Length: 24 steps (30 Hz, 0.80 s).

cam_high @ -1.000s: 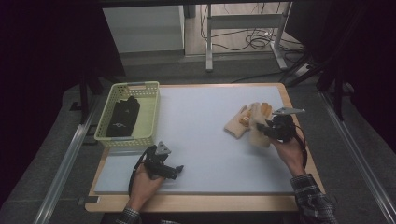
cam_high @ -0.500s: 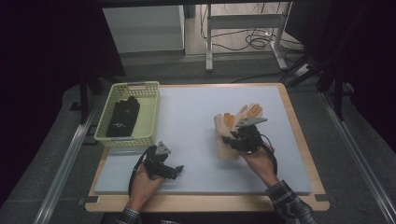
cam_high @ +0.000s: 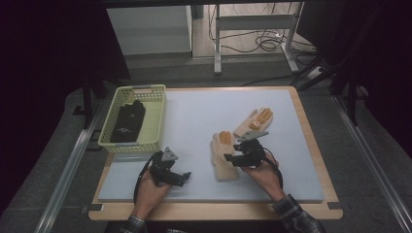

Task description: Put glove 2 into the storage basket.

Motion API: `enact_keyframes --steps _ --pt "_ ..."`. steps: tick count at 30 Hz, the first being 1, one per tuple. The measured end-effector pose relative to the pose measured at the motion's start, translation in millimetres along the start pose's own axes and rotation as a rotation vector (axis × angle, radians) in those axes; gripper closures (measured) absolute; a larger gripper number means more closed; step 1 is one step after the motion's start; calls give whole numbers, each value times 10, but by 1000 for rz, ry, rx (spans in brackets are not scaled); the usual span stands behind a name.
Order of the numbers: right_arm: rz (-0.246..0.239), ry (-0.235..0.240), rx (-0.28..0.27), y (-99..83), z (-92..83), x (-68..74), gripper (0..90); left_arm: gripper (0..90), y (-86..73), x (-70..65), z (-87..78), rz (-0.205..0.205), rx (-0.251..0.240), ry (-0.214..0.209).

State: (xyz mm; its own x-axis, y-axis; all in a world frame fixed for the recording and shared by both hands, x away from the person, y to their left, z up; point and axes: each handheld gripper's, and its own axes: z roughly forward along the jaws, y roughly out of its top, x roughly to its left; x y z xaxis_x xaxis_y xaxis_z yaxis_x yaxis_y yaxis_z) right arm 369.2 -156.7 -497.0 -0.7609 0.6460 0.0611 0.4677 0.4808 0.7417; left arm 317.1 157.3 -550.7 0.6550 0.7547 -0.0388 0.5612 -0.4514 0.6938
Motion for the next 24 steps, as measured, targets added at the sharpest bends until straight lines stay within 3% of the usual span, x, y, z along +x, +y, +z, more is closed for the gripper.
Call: enact_keyframes --steps 3,5,7,11,17,19,24 --pt "3 -10 9 -46 -73 -42 491 6 0 -2 0 -3 0 -1" --pt "-3 -18 29 -207 -144 -92 658 6 0 -2 1 -3 0 -1" --pt "-10 -12 44 -323 -157 -100 695 6 0 -2 1 -3 0 -1" --pt "-47 6 43 -449 -154 -37 713 5 0 -2 1 -3 -1 -1" --pt "-80 33 37 -435 -87 101 716 6 -1 -2 1 -2 -1 0" --pt "-99 23 38 -427 -76 129 715 6 -1 -3 1 -3 -1 -1" --pt "-59 -13 19 -407 -150 -35 698 6 -1 -2 0 -2 -1 -1"
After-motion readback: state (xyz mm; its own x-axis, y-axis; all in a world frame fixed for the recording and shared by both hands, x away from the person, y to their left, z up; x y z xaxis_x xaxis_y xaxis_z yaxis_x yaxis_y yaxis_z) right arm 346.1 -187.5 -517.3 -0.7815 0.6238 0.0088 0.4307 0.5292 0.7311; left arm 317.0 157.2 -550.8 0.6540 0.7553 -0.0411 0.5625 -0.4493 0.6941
